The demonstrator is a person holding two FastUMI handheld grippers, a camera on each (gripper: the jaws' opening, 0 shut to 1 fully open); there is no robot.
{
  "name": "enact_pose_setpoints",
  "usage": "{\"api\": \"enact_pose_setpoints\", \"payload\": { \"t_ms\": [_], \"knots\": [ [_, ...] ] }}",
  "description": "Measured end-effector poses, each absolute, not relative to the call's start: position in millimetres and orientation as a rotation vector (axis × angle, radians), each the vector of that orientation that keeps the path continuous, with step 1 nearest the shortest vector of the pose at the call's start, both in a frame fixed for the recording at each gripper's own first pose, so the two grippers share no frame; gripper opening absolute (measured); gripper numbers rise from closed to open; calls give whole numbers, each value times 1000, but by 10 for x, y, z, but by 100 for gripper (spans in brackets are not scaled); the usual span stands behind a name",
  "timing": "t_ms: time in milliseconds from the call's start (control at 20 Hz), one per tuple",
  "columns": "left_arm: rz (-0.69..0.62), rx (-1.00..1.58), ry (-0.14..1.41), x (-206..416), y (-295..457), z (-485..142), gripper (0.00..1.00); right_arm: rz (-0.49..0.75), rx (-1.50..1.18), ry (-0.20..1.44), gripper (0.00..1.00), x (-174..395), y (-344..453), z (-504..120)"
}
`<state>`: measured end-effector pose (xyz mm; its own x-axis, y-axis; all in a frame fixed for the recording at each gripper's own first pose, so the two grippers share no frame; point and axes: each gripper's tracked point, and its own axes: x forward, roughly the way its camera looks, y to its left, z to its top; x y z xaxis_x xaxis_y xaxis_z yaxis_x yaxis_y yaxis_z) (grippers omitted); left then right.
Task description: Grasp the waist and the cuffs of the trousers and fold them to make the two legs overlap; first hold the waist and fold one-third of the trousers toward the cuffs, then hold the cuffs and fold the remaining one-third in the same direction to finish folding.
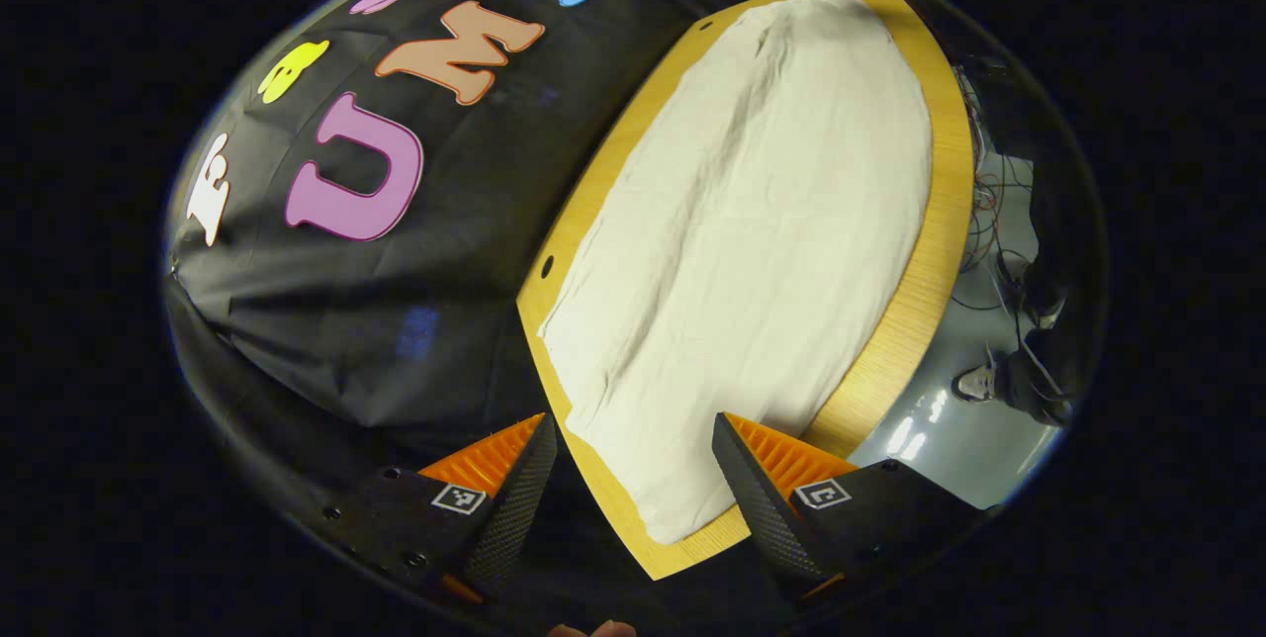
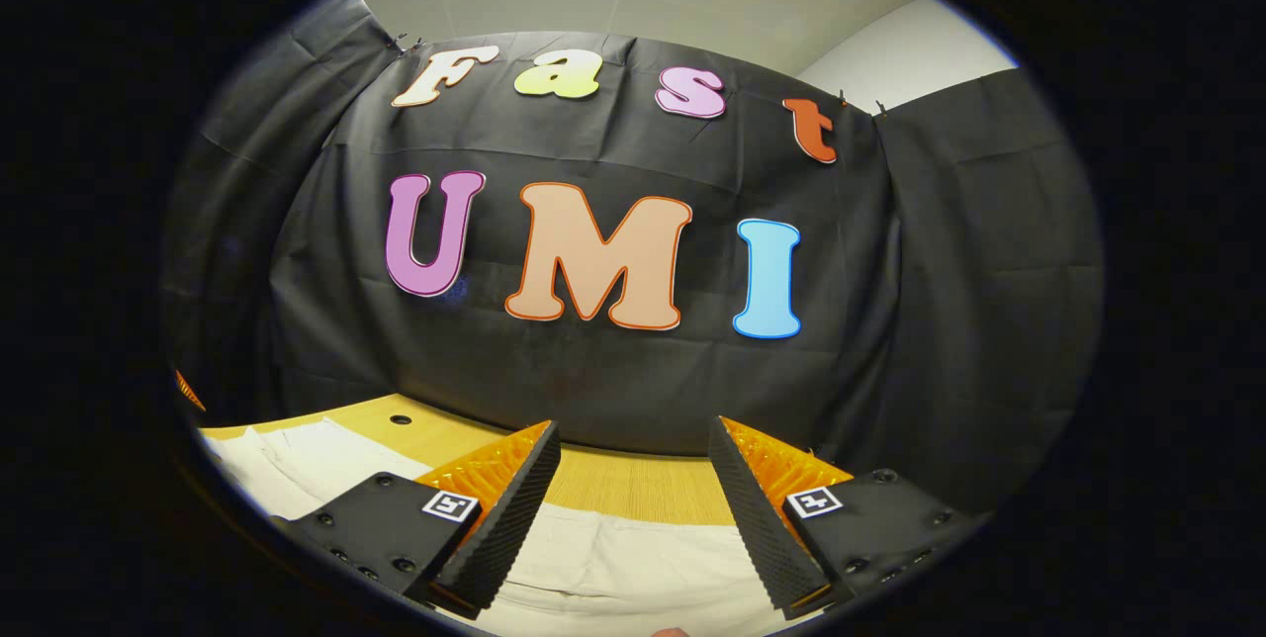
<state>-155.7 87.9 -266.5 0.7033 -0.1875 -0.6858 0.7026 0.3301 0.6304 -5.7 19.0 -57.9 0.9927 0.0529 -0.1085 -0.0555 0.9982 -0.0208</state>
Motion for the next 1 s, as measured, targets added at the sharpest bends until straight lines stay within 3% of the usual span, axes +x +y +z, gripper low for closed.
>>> {"api": "enact_pose_setpoints", "payload": {
  "t_ms": [400,700,1000],
  "knots": [
    [-814,1249,663,-1893,999,-3080,97,30,-37,144,97,-145,65,-741],
    [-880,1321,690,-1848,995,-3215,89,0,-54,156,97,-222,-80,-787],
    [-913,1357,687,-1622,929,-3272,89,-40,-53,175,97,-321,-228,-855]
  ]
}}
